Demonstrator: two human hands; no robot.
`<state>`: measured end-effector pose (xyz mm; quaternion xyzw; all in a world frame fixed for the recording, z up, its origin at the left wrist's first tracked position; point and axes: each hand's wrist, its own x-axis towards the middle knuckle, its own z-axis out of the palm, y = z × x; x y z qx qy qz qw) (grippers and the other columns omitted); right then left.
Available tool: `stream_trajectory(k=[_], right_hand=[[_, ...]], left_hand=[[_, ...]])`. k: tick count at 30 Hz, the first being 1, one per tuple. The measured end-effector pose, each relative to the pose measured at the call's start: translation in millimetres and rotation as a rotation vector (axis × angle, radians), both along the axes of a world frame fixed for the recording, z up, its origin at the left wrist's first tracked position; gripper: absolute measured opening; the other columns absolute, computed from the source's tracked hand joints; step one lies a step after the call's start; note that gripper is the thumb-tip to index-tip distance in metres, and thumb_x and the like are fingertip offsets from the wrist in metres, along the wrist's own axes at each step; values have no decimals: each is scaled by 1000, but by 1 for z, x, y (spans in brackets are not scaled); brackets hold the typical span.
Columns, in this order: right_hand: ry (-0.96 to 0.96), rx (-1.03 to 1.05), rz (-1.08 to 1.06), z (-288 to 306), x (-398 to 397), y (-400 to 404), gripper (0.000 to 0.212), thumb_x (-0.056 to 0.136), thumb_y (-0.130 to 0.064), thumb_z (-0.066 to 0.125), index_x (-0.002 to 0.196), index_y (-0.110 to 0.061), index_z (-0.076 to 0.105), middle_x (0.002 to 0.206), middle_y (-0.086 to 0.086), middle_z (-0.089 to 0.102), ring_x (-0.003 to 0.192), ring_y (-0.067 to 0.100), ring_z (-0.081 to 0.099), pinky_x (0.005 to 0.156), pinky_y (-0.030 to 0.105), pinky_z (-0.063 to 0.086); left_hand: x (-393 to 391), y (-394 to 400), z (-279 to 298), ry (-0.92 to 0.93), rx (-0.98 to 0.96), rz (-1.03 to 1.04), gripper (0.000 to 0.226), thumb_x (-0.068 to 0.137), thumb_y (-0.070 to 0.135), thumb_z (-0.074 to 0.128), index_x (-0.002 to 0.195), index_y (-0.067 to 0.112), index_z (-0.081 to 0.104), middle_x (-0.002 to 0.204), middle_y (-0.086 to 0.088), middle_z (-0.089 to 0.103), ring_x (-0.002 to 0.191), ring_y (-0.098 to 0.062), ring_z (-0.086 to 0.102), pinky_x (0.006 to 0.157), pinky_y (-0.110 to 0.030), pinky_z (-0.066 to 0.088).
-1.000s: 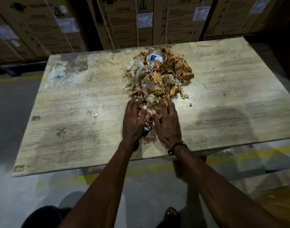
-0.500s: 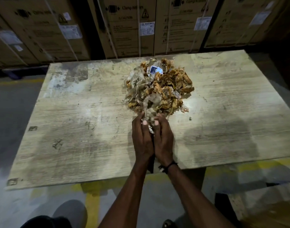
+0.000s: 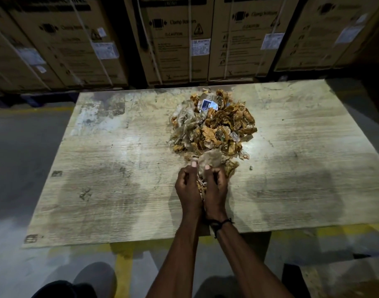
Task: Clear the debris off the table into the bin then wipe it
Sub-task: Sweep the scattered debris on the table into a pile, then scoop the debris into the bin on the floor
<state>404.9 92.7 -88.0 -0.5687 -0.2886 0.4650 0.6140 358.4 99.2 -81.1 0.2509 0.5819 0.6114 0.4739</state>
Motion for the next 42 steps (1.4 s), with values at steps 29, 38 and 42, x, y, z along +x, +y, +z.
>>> stream_trajectory(k=[29,38,42], right_hand=[[-95,-7,103,153,-73,27,31,94,-33,56,101,-7,72,116,4,69,115,5,64,93,19,49],[124,-23,49,211,-80,41,40,90,-33,54,112,0,56,105,11,60,96,15,59,85,35,47],[169,-57,62,238,-76,46,87,83,-69,68,152,-20,47,154,4,52,141,21,50,116,46,41]], left_hand=[[-78,33,144,-402,-98,-79,26,101,32,59,99,13,76,97,-4,73,92,-18,70,82,-30,56],[-83,48,197,-205,19,-161,20,104,14,62,84,16,58,78,7,60,73,-10,56,70,-26,45],[-82,52,221,-193,97,-145,14,93,26,71,93,20,58,96,-5,58,92,-21,57,85,-40,44]])
